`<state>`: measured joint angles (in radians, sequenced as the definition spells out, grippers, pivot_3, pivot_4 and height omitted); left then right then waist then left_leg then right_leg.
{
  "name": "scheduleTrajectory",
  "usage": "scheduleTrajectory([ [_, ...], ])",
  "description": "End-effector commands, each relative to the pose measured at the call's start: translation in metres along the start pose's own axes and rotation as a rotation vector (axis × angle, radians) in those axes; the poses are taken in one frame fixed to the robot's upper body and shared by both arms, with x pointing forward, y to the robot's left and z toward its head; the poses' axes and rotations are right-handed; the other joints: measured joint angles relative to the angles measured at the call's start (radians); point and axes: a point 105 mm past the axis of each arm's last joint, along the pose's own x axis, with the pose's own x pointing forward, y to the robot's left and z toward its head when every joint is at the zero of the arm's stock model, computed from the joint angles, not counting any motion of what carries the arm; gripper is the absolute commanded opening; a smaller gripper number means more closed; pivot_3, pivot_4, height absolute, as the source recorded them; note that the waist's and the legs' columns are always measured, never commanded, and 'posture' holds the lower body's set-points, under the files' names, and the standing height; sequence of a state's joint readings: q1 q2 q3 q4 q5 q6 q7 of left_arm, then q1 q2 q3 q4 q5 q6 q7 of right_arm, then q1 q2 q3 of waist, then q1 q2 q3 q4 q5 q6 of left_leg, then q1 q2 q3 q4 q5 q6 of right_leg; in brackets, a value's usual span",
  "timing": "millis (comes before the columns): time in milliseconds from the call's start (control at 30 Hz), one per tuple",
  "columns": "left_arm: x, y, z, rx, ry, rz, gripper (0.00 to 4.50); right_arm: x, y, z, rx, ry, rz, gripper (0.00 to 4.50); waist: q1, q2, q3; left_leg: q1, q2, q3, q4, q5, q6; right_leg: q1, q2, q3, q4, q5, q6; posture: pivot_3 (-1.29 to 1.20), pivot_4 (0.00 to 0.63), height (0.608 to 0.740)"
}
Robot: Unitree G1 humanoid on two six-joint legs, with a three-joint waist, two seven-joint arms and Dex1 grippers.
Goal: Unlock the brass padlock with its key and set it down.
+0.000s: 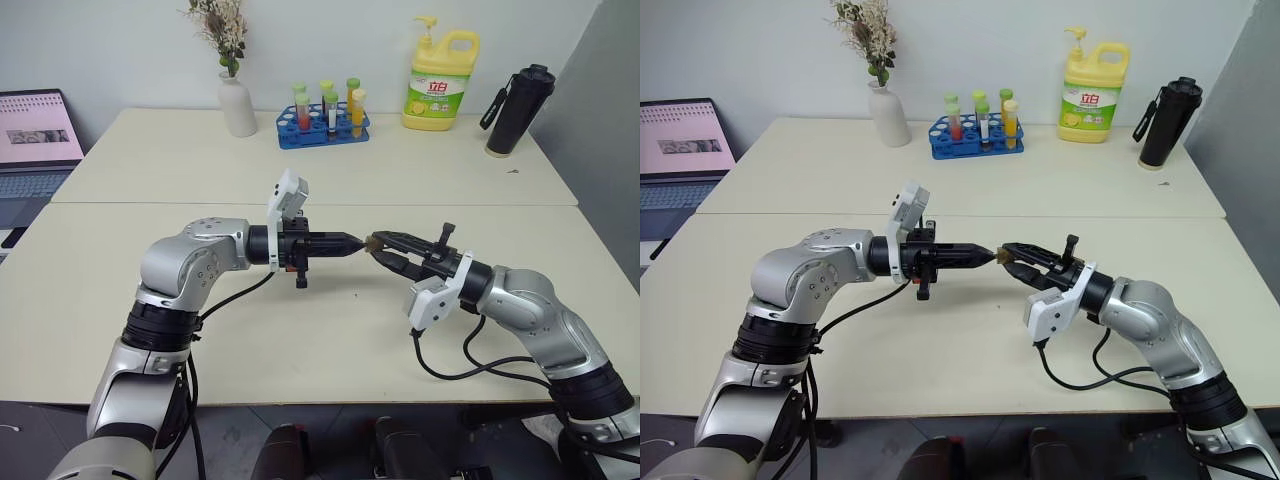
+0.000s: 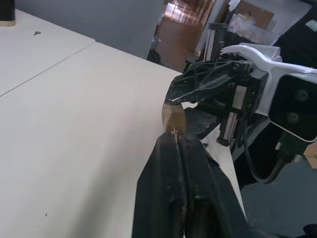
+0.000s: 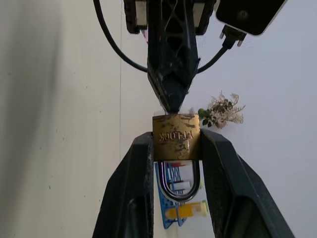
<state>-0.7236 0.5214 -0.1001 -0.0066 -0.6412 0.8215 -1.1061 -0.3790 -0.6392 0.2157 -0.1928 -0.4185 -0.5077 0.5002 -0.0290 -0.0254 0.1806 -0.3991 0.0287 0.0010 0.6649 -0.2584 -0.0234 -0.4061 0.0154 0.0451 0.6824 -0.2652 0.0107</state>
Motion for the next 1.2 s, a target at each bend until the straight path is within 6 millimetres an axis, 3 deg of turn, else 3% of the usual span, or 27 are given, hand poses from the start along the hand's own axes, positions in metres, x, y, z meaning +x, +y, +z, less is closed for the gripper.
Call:
scheduleTrajectory([
  [33,0.002,-0.004,0.012,0.055,-0.018,-0.018,0.0,-0.003,-0.014,0.007,-0.026,-0.026,-0.044,0.93,0.0,0.0,0.0,0.0,0.0,0.0,0.0,0.0,0.0,0.0,0.0,0.0,0.0,0.0,0.0,0.0,0.15,0.74],
  [300,0.002,-0.01,0.008,0.173,0.009,-0.045,0.0,-0.003,-0.015,0.007,0.011,-0.028,-0.061,0.93,0.0,0.0,0.0,0.0,0.0,0.0,0.0,0.0,0.0,0.0,0.0,0.0,0.0,0.0,0.0,0.0,0.15,0.74],
  [600,0.008,-0.014,0.013,0.675,0.064,-0.019,0.0,-0.003,-0.022,0.004,0.133,-0.029,-0.11,0.93,0.001,0.0,0.0,0.0,0.0,0.0,0.0,0.0,0.0,0.0,0.0,0.001,0.0,0.0,-0.001,0.0,0.15,0.74],
  [767,0.011,-0.012,0.013,0.839,0.066,-0.014,0.0,-0.002,-0.023,0.005,0.145,-0.035,-0.115,0.93,0.001,0.0,0.0,0.0,0.0,0.001,0.0,0.0,0.0,0.0,0.0,0.001,0.0,0.0,-0.001,0.0,0.15,0.74],
  [967,0.013,-0.009,0.019,0.846,0.026,0.007,0.0,-0.003,-0.022,0.006,0.146,-0.038,-0.113,0.93,0.001,0.0,0.0,0.0,0.0,0.001,0.0,0.0,0.0,0.0,0.0,0.0,0.0,0.0,-0.001,0.0,0.15,0.74],
  [1133,0.014,-0.003,0.022,0.574,-0.011,0.037,0.0,-0.003,-0.022,0.007,0.139,-0.038,-0.114,0.93,0.0,0.0,0.0,0.0,0.0,0.001,0.0,0.0,0.0,0.0,0.0,0.0,0.0,0.0,0.0,0.0,0.15,0.74],
  [1200,0.013,-0.001,0.022,0.504,-0.005,0.044,0.59,-0.003,-0.022,0.007,0.134,-0.039,-0.113,0.93,0.0,0.0,0.0,0.0,0.0,0.0,0.0,0.0,0.0,0.0,0.0,-0.001,0.0,0.0,0.001,0.0,0.15,0.74],
])
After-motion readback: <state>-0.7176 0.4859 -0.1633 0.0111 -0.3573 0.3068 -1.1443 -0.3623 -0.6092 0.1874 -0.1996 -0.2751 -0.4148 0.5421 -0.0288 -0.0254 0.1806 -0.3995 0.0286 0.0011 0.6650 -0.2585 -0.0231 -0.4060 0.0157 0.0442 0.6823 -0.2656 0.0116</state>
